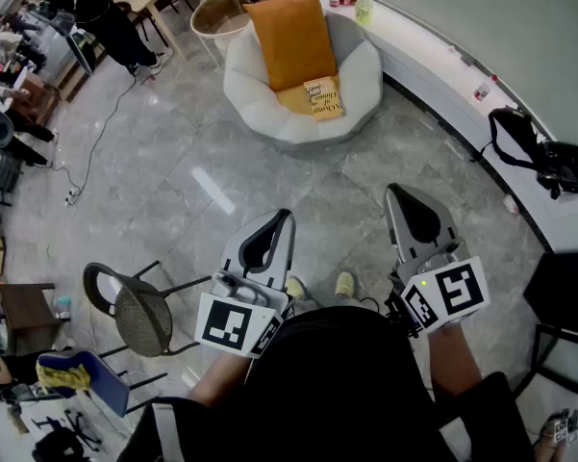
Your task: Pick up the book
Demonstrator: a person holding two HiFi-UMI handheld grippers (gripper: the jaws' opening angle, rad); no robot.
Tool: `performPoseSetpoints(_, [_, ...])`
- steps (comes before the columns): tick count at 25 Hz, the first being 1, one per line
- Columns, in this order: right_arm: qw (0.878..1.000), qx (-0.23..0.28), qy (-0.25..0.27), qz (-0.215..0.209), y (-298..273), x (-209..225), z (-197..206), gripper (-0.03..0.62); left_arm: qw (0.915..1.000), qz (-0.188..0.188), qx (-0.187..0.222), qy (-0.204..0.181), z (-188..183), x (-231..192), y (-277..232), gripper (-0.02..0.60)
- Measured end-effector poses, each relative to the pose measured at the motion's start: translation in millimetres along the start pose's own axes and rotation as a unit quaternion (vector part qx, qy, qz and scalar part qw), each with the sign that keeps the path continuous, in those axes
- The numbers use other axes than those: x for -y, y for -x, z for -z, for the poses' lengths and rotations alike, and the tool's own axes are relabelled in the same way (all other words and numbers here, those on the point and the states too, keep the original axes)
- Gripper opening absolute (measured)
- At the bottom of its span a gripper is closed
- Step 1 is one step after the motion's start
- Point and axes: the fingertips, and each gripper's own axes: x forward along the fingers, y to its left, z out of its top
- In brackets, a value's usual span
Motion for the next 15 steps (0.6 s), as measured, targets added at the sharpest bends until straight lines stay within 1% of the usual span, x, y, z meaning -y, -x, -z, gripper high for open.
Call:
performPoseSetpoints(4, [1.000,0.017,-0.016,0.003,14,19,-6,0.003,1.0000,-0.002,0.003,0.008,-4,15,-7,0.012])
performPoseSetpoints(7, [0.999,0.031,-0.033,0.005,24,31,-6,0.003,0.9999,-0.009,0.008,0.006,-6,22,-8,0.012])
performPoseSetpoints(15, [0.998,0.040,-0.036,-0.013,29,39,-3,0.003,0.9993,-0.036,0.006,-0.004,-6,30,0,0.012])
